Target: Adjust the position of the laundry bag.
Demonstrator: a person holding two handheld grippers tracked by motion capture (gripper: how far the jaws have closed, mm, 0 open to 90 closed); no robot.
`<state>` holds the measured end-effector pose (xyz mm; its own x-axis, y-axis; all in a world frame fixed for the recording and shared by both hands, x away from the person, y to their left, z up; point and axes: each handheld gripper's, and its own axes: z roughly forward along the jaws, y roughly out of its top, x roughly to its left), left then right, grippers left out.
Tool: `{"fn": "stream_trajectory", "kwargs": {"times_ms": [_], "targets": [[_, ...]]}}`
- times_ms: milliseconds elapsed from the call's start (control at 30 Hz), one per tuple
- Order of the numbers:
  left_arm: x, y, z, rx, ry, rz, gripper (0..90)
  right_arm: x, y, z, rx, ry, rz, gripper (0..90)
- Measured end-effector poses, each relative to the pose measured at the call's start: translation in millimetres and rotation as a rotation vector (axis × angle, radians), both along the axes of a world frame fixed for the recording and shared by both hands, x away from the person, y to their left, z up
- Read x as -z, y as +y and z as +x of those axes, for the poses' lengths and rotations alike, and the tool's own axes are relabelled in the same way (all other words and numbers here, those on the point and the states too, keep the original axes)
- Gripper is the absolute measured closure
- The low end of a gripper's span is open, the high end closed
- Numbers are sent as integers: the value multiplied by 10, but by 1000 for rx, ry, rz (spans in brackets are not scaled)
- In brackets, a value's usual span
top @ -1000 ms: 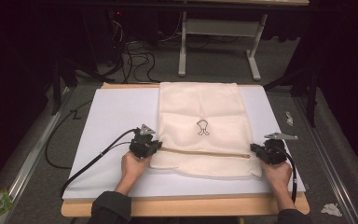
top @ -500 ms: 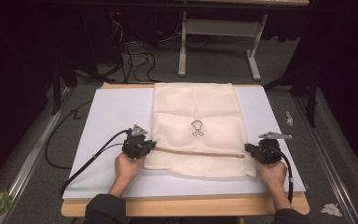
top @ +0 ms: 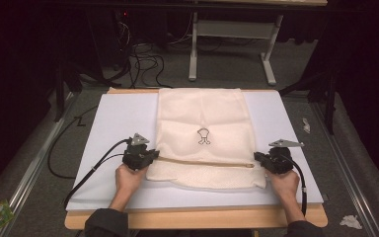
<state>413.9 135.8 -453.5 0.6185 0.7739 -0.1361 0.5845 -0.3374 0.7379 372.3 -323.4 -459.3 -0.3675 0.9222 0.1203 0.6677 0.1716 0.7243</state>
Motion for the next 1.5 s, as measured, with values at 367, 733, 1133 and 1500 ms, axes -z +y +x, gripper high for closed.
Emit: {"fn": "stream_trajectory", "kwargs": {"times_ms": [367, 733, 1133, 1500], "targets": [[-14, 187, -87, -30, -1, -9, 839, 2, 157, 5, -40, -5, 5, 884], [7, 298, -148, -50, 2, 3, 838, -6, 270, -9, -70, -7, 10, 884], [39, 368, -202, -63, 18, 17, 831, -17, 345, -55, -90, -3, 13, 883], [67, 375, -243, -71, 22, 27, 818, 6, 357, -92, -91, 3, 20, 880]]}}
